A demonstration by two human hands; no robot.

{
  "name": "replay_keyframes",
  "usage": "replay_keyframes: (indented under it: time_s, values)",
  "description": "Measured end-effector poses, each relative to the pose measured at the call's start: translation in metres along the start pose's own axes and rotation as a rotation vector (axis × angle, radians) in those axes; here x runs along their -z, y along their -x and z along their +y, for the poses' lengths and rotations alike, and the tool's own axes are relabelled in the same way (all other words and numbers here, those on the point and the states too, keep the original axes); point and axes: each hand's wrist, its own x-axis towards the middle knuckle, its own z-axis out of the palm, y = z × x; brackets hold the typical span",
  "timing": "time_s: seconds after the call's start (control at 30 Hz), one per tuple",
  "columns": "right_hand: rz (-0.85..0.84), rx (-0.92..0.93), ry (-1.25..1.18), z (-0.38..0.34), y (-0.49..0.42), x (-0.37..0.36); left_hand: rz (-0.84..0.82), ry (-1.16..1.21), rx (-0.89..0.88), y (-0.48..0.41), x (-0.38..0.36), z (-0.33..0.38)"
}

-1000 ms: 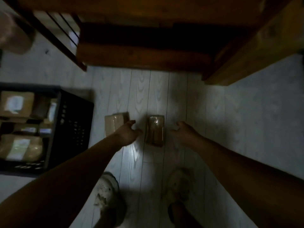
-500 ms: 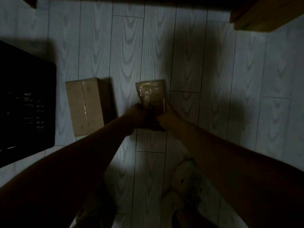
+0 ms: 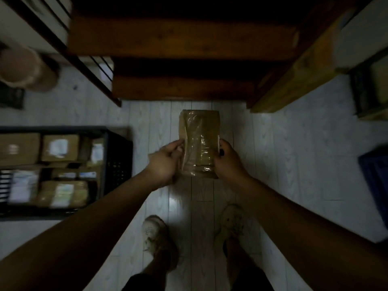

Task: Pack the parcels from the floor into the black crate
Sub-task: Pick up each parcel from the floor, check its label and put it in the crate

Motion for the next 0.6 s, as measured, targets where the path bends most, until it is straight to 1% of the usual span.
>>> replay_keyframes:
  time_s: [0.07,0.1,0.17,0.23,0.3,0.4,0.53,0.6]
  values:
    - [0.03,0.046,-0.005,-0.045,0.053,0.006,-0.003,-0.068,-0.062,0.05,0.028,0.04]
    - [0.049,0.075,-0.005,-0.063,0.078,0.009,-0.003,-0.057,-0.06,0.073,0.041,0.056]
    - [0.081,0.144,0.0,-0.096,0.126,0.012,-0.04,0.046,-0.014,0.116,0.065,0.083]
    - [0.106,0.225,-0.005,-0.124,0.17,0.01,-0.14,0.186,0.023,0.155,0.086,0.105]
    - [0.102,0.29,-0.001,-0.145,0.209,0.007,-0.187,0.278,0.0,0.19,0.097,0.123]
    - [0.045,0.366,0.02,-0.169,0.26,0.0,-0.103,0.323,-0.116,0.238,0.102,0.142]
    - [-0.093,0.367,0.005,-0.18,0.302,0.0,0.089,0.143,-0.288,0.301,0.101,0.154]
    - [-0.143,0.426,0.049,-0.183,0.326,-0.002,0.146,0.09,-0.349,0.332,0.102,0.158]
